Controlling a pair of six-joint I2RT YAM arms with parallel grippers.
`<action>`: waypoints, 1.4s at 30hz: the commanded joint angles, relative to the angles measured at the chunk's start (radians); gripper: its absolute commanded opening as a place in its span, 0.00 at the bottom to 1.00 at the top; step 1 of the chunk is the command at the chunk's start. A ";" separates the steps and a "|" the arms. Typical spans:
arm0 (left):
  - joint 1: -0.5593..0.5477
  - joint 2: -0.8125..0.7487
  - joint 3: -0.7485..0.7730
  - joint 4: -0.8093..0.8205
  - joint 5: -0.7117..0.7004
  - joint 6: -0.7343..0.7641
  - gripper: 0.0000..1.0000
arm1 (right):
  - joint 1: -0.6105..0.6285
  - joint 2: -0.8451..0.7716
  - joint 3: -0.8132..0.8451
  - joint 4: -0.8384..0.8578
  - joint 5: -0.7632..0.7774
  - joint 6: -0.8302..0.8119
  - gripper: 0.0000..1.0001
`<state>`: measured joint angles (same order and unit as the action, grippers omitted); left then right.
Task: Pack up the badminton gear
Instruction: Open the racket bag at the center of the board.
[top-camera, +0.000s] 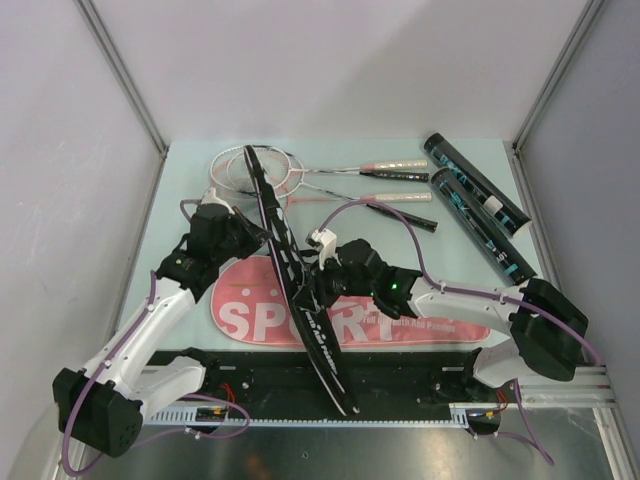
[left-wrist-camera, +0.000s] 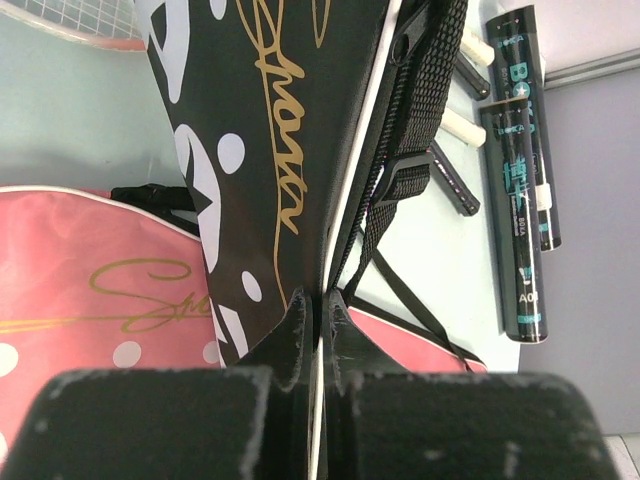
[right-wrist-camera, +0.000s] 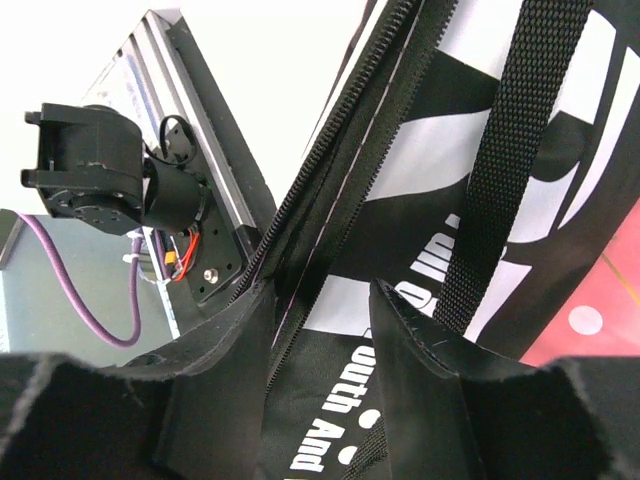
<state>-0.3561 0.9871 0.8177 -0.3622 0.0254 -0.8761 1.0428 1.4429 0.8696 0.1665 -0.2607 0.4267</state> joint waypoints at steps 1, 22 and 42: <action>-0.007 -0.021 0.005 0.009 -0.021 -0.043 0.00 | -0.012 0.002 0.005 0.113 -0.023 0.018 0.45; -0.037 -0.045 0.014 0.003 0.132 0.178 0.73 | -0.092 -0.064 -0.066 0.197 0.146 0.139 0.00; -0.270 0.062 0.046 -0.060 -0.056 0.187 0.54 | -0.102 -0.090 -0.073 0.168 0.164 0.104 0.00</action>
<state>-0.6170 1.0889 0.8490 -0.3920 0.0711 -0.7197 0.9306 1.3968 0.7963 0.3119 -0.1276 0.5529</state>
